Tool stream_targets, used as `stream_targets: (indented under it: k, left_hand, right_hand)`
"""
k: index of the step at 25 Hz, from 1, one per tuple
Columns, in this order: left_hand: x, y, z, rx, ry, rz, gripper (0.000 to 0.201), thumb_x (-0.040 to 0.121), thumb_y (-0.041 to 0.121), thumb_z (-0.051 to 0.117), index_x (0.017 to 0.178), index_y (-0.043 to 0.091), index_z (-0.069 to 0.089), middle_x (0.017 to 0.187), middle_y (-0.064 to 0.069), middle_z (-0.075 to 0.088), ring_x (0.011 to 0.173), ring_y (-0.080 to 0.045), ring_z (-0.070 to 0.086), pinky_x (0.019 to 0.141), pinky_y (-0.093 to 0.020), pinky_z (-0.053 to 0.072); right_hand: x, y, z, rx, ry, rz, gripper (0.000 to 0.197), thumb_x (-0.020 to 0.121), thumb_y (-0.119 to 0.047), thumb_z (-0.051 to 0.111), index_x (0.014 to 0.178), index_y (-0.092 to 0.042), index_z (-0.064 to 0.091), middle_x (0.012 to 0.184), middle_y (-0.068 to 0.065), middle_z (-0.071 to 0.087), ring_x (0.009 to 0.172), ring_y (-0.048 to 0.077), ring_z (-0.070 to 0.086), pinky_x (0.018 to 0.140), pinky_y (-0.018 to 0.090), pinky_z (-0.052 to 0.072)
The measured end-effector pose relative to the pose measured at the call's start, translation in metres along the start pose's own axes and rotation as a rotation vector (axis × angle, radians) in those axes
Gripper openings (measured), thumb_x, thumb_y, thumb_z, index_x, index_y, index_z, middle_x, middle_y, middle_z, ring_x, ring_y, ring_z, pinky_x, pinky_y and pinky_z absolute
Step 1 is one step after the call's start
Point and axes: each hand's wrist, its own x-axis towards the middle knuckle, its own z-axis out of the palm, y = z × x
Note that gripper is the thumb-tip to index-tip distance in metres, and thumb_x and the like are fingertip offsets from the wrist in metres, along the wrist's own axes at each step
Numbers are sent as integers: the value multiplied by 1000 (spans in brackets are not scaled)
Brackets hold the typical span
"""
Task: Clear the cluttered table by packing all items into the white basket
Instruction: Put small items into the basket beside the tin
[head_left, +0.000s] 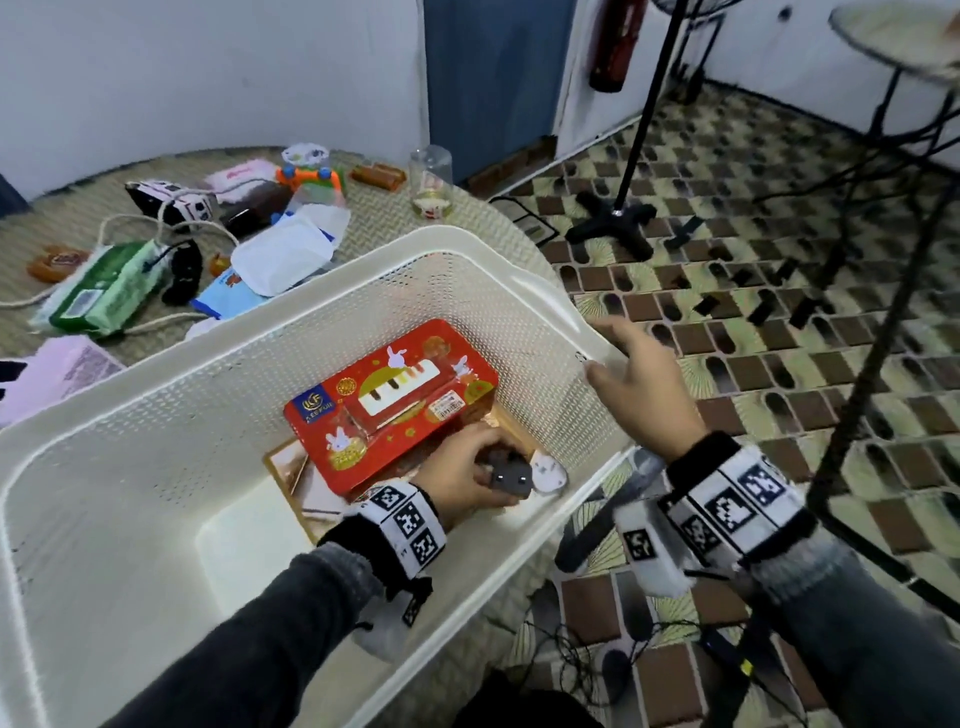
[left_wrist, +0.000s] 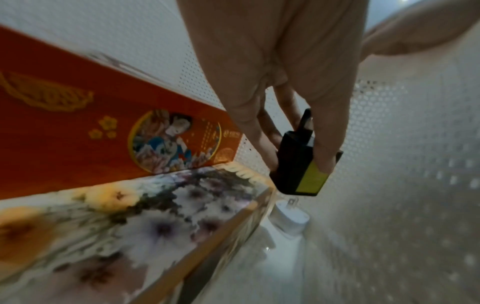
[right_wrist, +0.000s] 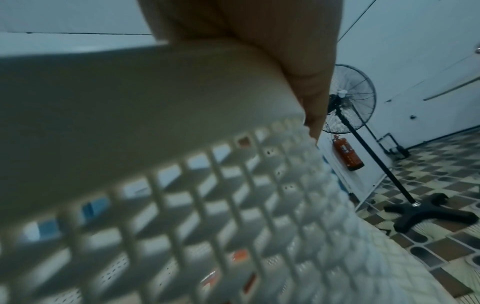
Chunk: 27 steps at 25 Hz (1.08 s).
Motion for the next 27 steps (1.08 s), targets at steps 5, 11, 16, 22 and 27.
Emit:
stream_targets:
  k: [5, 11, 16, 22, 27]
  left_hand:
    - [8, -27, 18, 261, -50, 107, 44, 68, 19, 84, 110, 19, 70, 103, 6, 64, 92, -8, 45, 78, -13, 32]
    - [21, -46, 41, 361, -97, 130, 38, 80, 10, 72, 117, 12, 66, 114, -7, 62, 105, -18, 48, 93, -23, 35]
    - [23, -50, 46, 503, 5, 244, 38, 77, 9, 72, 114, 7, 64, 112, -12, 54, 103, -25, 48, 84, -28, 37]
    - [30, -39, 43, 566, -31, 253, 19, 79, 4, 68, 98, 1, 66, 99, -14, 59, 95, -28, 52, 79, -34, 40]
    - [35, -42, 48, 549, 13, 303, 17, 74, -11, 64, 86, 0, 65, 88, -15, 61, 83, -31, 57, 69, -30, 36]
  right_hand:
    - [2, 8, 4, 158, 79, 51, 35, 86, 4, 57, 113, -17, 61, 105, 0, 66, 87, 16, 65, 78, 40, 56]
    - [2, 11, 4, 200, 103, 85, 31, 85, 2, 61, 111, -16, 62, 102, -2, 66, 89, 14, 64, 78, 40, 57]
    - [-1, 7, 4, 235, 113, 98, 30, 86, 3, 60, 109, -16, 62, 100, -1, 66, 88, 16, 65, 78, 39, 57]
    - [0, 7, 4, 240, 116, 116, 29, 86, 3, 60, 109, -15, 63, 99, -2, 66, 86, 18, 65, 77, 41, 56]
    - [-1, 7, 5, 239, 124, 112, 30, 86, 3, 60, 110, -15, 64, 99, -2, 66, 87, 15, 64, 78, 39, 56]
